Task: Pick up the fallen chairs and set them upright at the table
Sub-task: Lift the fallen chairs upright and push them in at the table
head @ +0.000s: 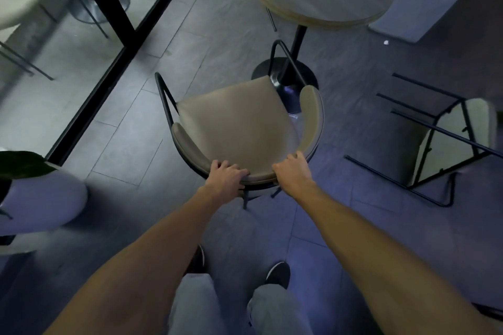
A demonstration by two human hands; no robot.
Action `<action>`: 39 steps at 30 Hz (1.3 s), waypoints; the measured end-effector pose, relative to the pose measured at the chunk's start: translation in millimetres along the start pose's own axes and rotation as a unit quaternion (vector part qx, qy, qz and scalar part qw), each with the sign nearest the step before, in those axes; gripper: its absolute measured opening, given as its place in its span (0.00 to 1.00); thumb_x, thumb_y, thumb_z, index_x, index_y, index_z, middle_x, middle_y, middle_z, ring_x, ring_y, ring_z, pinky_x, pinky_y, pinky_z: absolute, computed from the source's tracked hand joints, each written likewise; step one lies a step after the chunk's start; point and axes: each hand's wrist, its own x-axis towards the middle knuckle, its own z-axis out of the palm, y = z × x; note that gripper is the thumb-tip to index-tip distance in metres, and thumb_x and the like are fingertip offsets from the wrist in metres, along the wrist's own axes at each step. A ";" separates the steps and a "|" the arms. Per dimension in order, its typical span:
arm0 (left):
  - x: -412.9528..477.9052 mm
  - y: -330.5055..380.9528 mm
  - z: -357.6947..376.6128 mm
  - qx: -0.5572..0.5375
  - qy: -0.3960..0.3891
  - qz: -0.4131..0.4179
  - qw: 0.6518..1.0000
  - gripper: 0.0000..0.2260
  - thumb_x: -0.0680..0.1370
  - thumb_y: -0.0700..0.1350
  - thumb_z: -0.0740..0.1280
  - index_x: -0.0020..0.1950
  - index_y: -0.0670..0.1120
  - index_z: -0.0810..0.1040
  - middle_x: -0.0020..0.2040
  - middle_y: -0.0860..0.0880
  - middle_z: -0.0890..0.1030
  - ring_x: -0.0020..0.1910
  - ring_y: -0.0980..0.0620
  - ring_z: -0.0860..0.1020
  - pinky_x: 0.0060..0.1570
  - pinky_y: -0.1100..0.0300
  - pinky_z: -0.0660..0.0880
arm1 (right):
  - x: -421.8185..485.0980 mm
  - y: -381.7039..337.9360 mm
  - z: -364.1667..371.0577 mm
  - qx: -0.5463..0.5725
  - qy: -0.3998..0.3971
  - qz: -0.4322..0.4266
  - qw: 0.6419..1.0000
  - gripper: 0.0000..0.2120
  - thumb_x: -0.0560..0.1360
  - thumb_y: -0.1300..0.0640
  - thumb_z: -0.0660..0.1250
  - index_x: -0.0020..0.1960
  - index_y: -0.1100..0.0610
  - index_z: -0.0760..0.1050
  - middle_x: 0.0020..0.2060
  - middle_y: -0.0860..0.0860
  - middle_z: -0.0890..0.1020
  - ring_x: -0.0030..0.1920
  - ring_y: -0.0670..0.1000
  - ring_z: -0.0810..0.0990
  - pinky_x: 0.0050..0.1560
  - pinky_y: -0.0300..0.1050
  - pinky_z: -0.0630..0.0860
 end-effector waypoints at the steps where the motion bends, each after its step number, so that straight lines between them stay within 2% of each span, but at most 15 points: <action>1: -1.8 -8.6 -0.5 0.009 0.000 0.008 1.000 0.18 0.80 0.50 0.62 0.70 0.56 0.70 0.64 0.50 0.76 0.64 0.43 0.70 0.62 0.46 0.61 | -0.2 -7.6 -2.1 0.006 0.001 0.006 1.000 0.10 0.79 0.58 0.61 0.56 0.50 0.79 0.53 0.50 0.84 0.60 0.54 0.76 0.60 0.50 0.64; 4: -7.3 -34.1 -4.9 0.045 0.005 0.023 0.999 0.18 0.79 0.46 0.62 0.69 0.57 0.71 0.65 0.51 0.76 0.65 0.43 0.70 0.64 0.46 0.62 | 0.0 -32.9 -12.1 0.019 0.003 0.023 1.000 0.10 0.79 0.58 0.61 0.55 0.50 0.79 0.52 0.50 0.84 0.58 0.54 0.77 0.60 0.50 0.64; 7: -11.6 -65.2 -6.3 0.086 0.009 0.031 0.996 0.18 0.79 0.47 0.62 0.68 0.57 0.73 0.65 0.51 0.77 0.66 0.43 0.71 0.67 0.43 0.61 | 5.5 -63.8 -24.5 0.035 -0.011 0.036 0.999 0.10 0.79 0.58 0.61 0.54 0.51 0.79 0.52 0.51 0.84 0.58 0.54 0.77 0.59 0.50 0.64; 10: -13.1 -104.6 -10.7 0.122 0.014 0.035 0.992 0.17 0.78 0.45 0.62 0.66 0.57 0.75 0.64 0.51 0.78 0.66 0.43 0.71 0.71 0.41 0.57 | 18.4 -97.6 -38.8 0.063 -0.010 0.048 0.997 0.08 0.80 0.54 0.62 0.54 0.51 0.79 0.52 0.51 0.84 0.57 0.54 0.77 0.58 0.50 0.64; 14: -6.5 -151.2 -20.2 0.157 0.026 0.008 0.987 0.17 0.79 0.44 0.63 0.67 0.55 0.75 0.64 0.50 0.76 0.69 0.43 0.67 0.74 0.37 0.49 | 40.8 -124.4 -53.1 0.127 0.013 0.047 0.991 0.11 0.79 0.47 0.65 0.57 0.51 0.78 0.51 0.53 0.83 0.57 0.56 0.76 0.57 0.51 0.65; 19: 11.3 -184.4 -38.2 0.179 0.018 -0.009 0.984 0.18 0.79 0.44 0.62 0.69 0.53 0.72 0.67 0.47 0.73 0.72 0.41 0.64 0.74 0.35 0.47 | 62.6 -116.3 -60.4 0.177 0.013 0.064 0.982 0.09 0.76 0.58 0.64 0.56 0.51 0.75 0.50 0.52 0.84 0.54 0.56 0.76 0.54 0.51 0.66; 22: 21.5 -196.0 -44.6 0.186 0.014 0.004 0.982 0.19 0.78 0.42 0.63 0.69 0.52 0.72 0.67 0.47 0.73 0.72 0.40 0.64 0.74 0.33 0.48 | 72.5 -103.9 -63.0 0.171 -0.016 0.078 0.982 0.09 0.77 0.56 0.65 0.57 0.52 0.75 0.51 0.53 0.83 0.55 0.57 0.79 0.58 0.51 0.68; 28: 38.1 -220.4 -50.3 0.192 0.024 0.026 0.981 0.20 0.78 0.40 0.63 0.69 0.52 0.72 0.67 0.47 0.72 0.73 0.38 0.61 0.73 0.32 0.47 | 91.1 -108.5 -79.0 0.156 -0.033 0.079 0.984 0.05 0.78 0.55 0.65 0.53 0.50 0.77 0.50 0.52 0.84 0.55 0.56 0.79 0.57 0.50 0.65; 35: 80.8 -256.4 -66.6 0.199 0.034 0.047 0.978 0.21 0.77 0.40 0.64 0.69 0.53 0.72 0.68 0.47 0.72 0.75 0.38 0.58 0.74 0.33 0.46 | 125.1 -110.8 -90.8 0.166 -0.008 0.089 0.982 0.10 0.78 0.47 0.66 0.57 0.49 0.77 0.51 0.52 0.84 0.57 0.56 0.78 0.58 0.51 0.65; 39: 107.6 -276.2 -79.9 0.210 0.044 0.057 0.975 0.21 0.77 0.41 0.64 0.69 0.54 0.73 0.67 0.47 0.72 0.75 0.39 0.57 0.74 0.34 0.47 | 151.5 -106.4 -100.6 0.160 -0.002 0.087 0.983 0.10 0.78 0.46 0.66 0.55 0.50 0.77 0.52 0.53 0.83 0.57 0.56 0.78 0.58 0.51 0.65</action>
